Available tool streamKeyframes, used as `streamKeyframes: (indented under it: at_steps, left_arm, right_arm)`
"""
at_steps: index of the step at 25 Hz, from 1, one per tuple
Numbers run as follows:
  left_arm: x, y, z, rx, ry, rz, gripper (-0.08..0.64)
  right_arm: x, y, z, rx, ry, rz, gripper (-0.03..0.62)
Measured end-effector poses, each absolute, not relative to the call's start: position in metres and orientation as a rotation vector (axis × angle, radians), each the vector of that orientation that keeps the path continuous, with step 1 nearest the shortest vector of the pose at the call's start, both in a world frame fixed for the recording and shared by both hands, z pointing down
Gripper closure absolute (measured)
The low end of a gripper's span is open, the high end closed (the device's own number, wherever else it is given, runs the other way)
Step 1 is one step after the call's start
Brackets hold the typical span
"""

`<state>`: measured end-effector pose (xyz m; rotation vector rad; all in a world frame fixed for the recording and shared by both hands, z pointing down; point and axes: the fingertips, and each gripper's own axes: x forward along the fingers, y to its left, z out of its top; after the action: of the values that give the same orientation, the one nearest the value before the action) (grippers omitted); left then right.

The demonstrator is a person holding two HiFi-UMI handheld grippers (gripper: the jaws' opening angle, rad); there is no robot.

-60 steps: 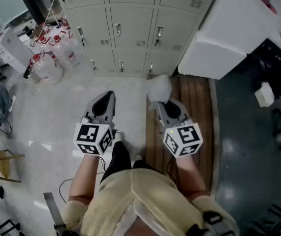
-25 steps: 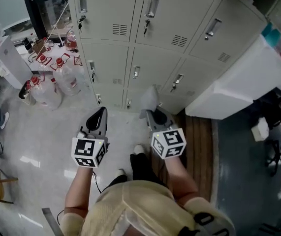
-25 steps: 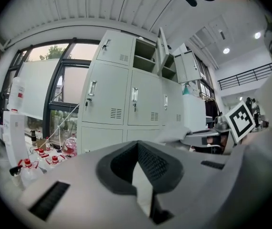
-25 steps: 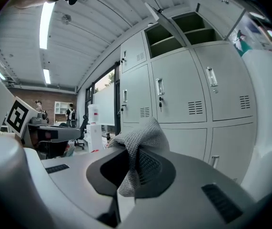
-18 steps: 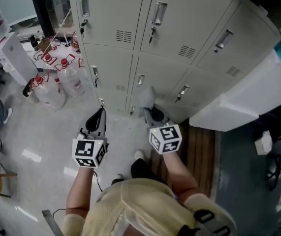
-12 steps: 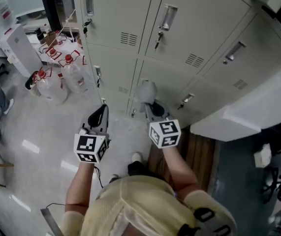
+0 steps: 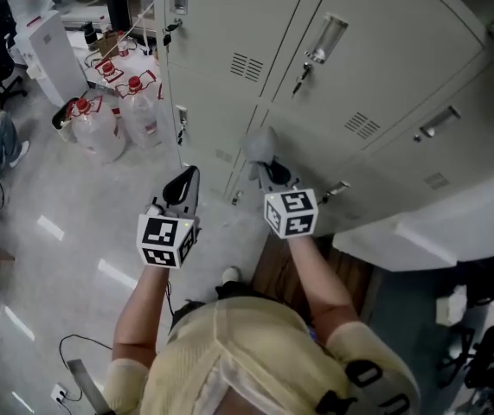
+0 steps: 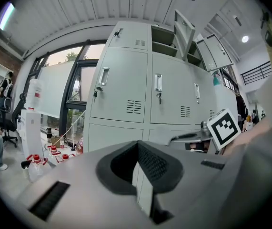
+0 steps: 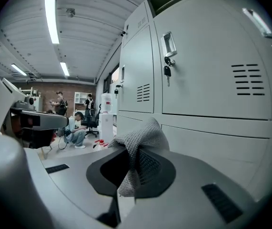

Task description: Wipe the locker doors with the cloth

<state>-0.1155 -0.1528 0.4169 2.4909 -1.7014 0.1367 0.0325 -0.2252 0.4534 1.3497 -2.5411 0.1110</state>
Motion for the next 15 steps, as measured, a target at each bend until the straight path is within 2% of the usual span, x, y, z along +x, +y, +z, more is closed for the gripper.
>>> streamKeyframes:
  at_steps: [15]
  left_arm:
    - [-0.114,-0.184,0.434,2.424,-1.695,0.128,0.558]
  right_arm:
    - [0.050,-0.291,0.474,1.377,-2.421,0.159,0.578]
